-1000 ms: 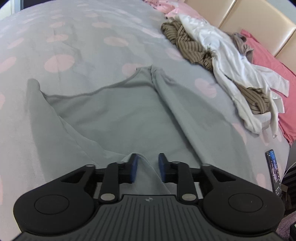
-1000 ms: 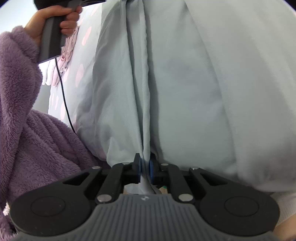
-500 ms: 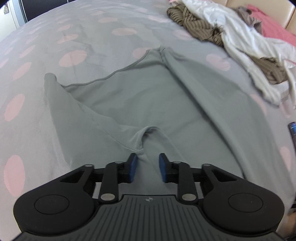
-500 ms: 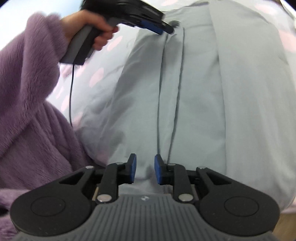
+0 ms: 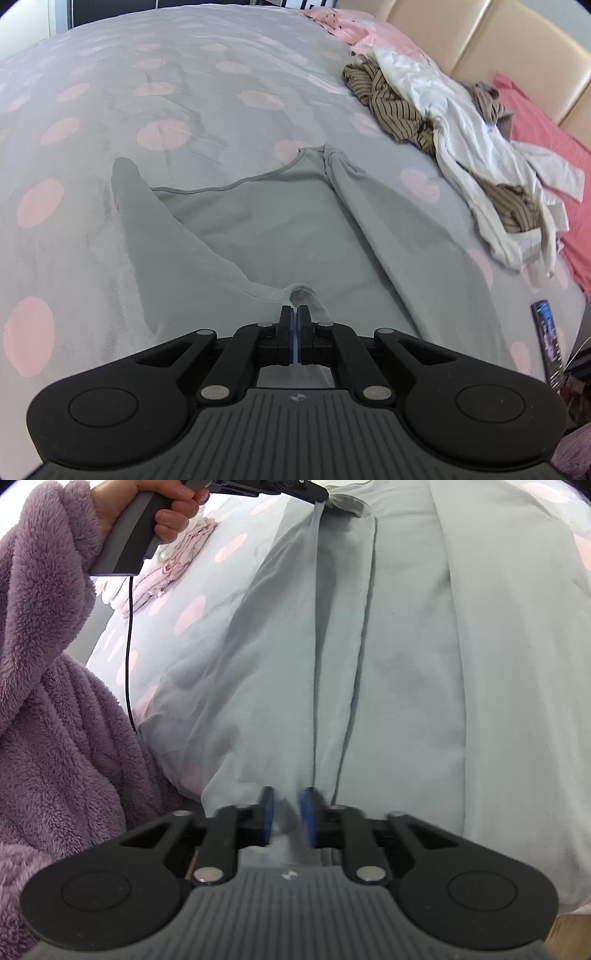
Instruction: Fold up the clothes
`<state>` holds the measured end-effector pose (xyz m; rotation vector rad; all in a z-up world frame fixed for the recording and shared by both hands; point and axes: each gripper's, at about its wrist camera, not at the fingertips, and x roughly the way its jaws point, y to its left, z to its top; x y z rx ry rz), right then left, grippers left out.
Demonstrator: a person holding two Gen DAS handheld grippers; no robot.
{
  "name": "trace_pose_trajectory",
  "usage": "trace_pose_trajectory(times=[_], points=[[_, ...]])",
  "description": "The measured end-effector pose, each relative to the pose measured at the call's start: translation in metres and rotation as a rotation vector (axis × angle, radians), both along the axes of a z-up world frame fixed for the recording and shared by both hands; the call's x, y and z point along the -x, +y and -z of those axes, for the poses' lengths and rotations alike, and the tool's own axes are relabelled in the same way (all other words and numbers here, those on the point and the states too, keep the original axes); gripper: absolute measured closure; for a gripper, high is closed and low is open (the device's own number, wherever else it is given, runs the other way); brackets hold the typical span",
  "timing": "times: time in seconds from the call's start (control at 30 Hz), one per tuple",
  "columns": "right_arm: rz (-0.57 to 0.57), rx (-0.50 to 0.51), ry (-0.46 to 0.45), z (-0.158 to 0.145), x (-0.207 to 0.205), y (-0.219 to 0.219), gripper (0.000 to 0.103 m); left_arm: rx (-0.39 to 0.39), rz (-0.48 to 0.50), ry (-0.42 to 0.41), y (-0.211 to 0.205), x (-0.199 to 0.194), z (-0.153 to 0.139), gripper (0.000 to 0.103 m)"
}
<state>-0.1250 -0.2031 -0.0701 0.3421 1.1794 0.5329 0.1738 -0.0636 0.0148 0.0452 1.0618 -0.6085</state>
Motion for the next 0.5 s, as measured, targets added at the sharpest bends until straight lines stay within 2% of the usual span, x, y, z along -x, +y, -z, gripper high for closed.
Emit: trace_pose_trajectory(times=[0.1,0.17,0.33,0.5], points=[[0.02,-0.082,-0.003,-0.013,0.005,-0.009,0.101,0.072,-0.011,0.01,0.002,-0.002,-0.004,0.103],[0.051,-0.106,0.009,-0.018,0.008,-0.016,0.101,0.075,0.0,0.003,-0.002,-0.001,-0.002,0.103],[0.105,-0.085,0.098,-0.005,0.009,-0.029,0.101,0.032,0.042,0.009,-0.026,-0.005,0.02,0.103],[0.111,-0.092,0.141,0.005,0.006,-0.031,0.101,-0.039,0.076,0.013,-0.043,-0.003,0.043,0.103]])
